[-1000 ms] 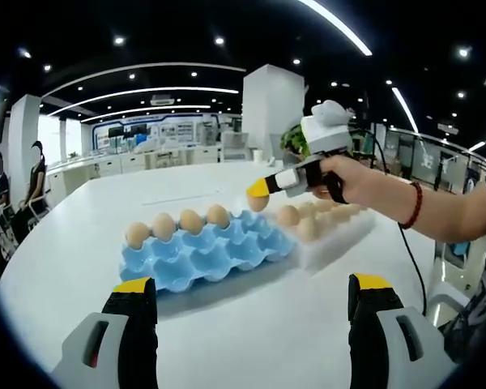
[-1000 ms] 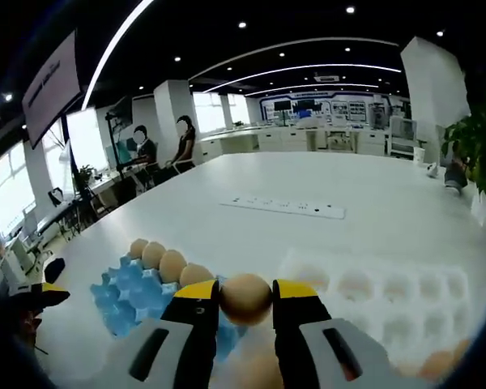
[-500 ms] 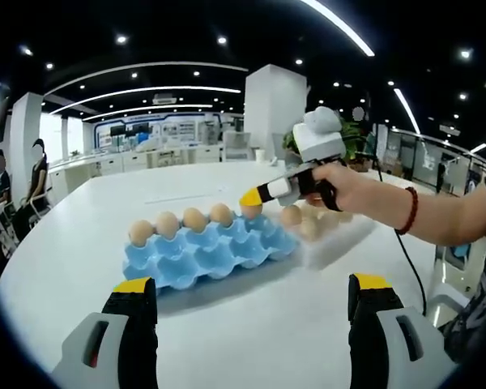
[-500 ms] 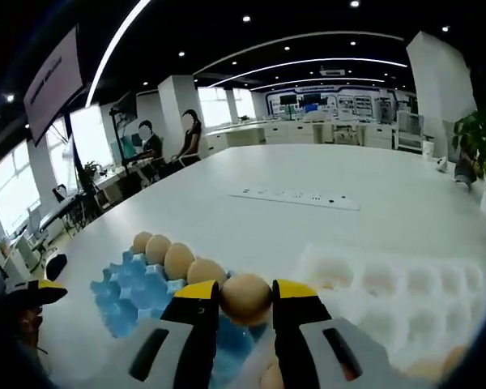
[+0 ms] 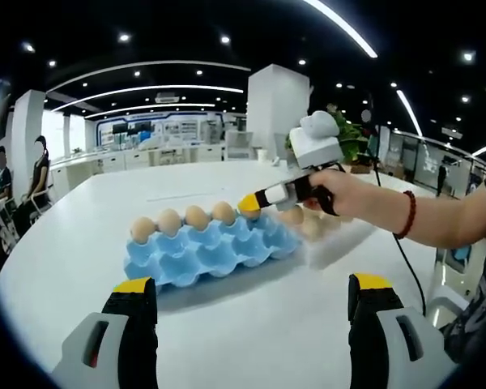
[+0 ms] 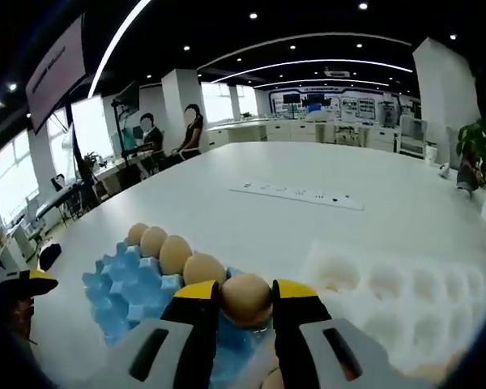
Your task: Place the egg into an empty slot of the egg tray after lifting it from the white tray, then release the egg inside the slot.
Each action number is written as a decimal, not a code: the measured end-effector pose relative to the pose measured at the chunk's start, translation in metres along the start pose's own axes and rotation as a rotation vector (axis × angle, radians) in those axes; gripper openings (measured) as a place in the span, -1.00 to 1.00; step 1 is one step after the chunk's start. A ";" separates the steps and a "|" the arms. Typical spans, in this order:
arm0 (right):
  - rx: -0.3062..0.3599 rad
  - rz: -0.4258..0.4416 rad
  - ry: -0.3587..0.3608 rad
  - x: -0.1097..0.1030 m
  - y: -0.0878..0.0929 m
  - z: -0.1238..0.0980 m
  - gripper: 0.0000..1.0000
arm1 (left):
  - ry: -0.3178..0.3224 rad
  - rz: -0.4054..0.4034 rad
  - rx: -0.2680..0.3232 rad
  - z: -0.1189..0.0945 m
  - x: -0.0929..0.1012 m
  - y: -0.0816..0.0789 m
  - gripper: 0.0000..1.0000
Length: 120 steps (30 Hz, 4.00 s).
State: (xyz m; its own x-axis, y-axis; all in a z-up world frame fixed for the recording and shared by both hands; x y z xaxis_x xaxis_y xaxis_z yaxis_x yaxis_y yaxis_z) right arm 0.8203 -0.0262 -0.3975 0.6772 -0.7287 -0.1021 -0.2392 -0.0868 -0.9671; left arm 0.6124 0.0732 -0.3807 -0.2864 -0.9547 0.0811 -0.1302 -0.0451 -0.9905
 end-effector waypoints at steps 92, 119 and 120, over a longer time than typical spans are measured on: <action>0.049 -0.038 0.057 0.048 -0.009 -0.079 -0.24 | -0.019 -0.056 0.039 0.019 0.002 -0.003 0.94; 0.082 -0.015 0.050 0.050 -0.007 -0.136 -0.23 | -0.013 -0.060 0.052 0.024 0.008 -0.004 0.90; 0.080 -0.009 0.046 0.050 -0.005 -0.139 -0.23 | -0.014 -0.058 0.051 0.024 0.008 -0.003 0.90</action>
State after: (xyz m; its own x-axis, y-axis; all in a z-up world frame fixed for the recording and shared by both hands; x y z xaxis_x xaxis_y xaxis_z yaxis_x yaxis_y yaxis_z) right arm 0.7585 -0.1564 -0.3652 0.6460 -0.7587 -0.0843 -0.1757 -0.0404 -0.9836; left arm 0.6335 0.0589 -0.3793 -0.2664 -0.9540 0.1374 -0.0974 -0.1152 -0.9886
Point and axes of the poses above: the point that each gripper's makers call its tool centre point, and the gripper's own axes: z roughly forward along the fingers, x roughly to its right, y roughly out of its underside, the point moved 4 cm from there along -z, roughly backward along the fingers, and after that the axes turned 14 degrees about x, right-handed, at the moved point
